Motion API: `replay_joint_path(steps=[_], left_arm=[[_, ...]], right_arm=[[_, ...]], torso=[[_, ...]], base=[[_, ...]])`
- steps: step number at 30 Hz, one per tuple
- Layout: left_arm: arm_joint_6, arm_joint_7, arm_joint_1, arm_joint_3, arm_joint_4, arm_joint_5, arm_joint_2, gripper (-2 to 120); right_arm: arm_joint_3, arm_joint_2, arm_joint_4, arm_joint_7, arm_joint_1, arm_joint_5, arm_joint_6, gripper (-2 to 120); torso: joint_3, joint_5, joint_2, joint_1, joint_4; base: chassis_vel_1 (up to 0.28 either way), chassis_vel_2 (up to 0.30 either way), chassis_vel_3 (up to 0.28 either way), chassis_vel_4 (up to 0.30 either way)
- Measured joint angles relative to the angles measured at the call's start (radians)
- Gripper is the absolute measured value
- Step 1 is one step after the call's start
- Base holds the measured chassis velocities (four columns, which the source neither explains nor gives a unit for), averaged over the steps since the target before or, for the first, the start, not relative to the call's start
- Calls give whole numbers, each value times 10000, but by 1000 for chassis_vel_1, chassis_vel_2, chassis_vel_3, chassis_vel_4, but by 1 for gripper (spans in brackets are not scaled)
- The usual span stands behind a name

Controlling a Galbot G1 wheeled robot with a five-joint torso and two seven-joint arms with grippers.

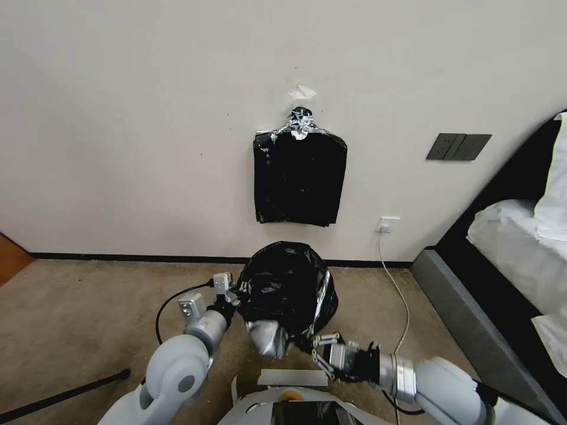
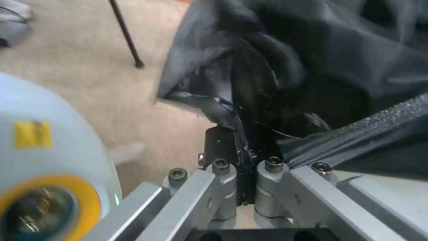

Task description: Place a trash bag onto the trash bin.

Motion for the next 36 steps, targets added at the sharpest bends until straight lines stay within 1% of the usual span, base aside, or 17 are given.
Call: replay_joint_path(steps=[8,12,15,17,18,21,22,24,25,26,28,29,30,32,33,36], left_arm=[[92,36,314,-88,-129,-85,-139,1],[142,48,428,-100,-160,-52,-177,1],[148,57,452,-102,-167,-9,-177,1],[127,61,462,-123,-159,119,-191,1],[127,61,462,-123,-159,119,-191,1],[-139,64,408,-88,43,575,-249,1],[-139,64,408,-88,43,575,-249,1],[-427,52,328,-64,255,860,-273,1],[-427,52,328,-64,255,860,-273,1],[-579,25,261,-62,397,950,-278,1],[-758,-37,146,-67,593,1007,-279,1],[-758,-37,146,-67,593,1007,-279,1],[-826,-70,100,-69,658,1017,-279,1],[-1013,-114,4,-64,814,1152,-277,1],[-1013,-114,4,-64,814,1152,-277,1],[-1384,-99,-44,125,1109,1860,-307,1]], right_arm=[[-340,291,-799,520,382,250,-268,0],[-486,397,-1117,768,595,107,-436,0],[-551,456,-1178,934,640,97,-499,0],[-604,568,-1173,1328,613,148,-539,0],[-604,568,-1173,1328,613,148,-539,0],[-441,588,-926,1635,263,251,-506,14],[-441,588,-926,1635,263,251,-506,14],[-259,562,-747,1743,-8,300,-466,22],[-259,562,-747,1743,-8,300,-466,22],[-149,544,-676,1831,-145,342,-453,28],[-43,529,-576,2153,-356,505,-493,39],[-43,529,-576,2153,-356,505,-493,39],[-1,521,-513,2312,-458,584,-544,43],[153,493,-157,2728,-782,775,-893,53],[153,493,-157,2728,-782,775,-893,53],[361,485,826,3488,-1222,1492,-1697,67]], torso=[[0,-2,0,0,1],[0,-1,0,0,1],[1,0,0,0,2],[0,0,0,0,1],[0,0,0,0,1],[0,-1,0,0,0],[0,-1,0,0,0],[1,-1,0,0,0],[1,-1,0,0,0],[0,-2,0,0,0],[1,-1,0,1,1],[1,-1,0,1,1],[1,0,0,0,1],[0,0,0,1,0],[0,0,0,1,0],[1,-2,0,1,-1]], base=[[0,0,0,0],[0,0,0,0],[0,0,0,0],[0,0,0,0],[0,0,0,0],[0,0,0,0],[0,0,0,0],[0,0,0,0],[0,0,0,0],[0,0,0,0],[0,0,0,0],[0,0,0,0],[0,0,0,0],[0,0,0,0],[0,0,0,0],[0,0,0,0]])
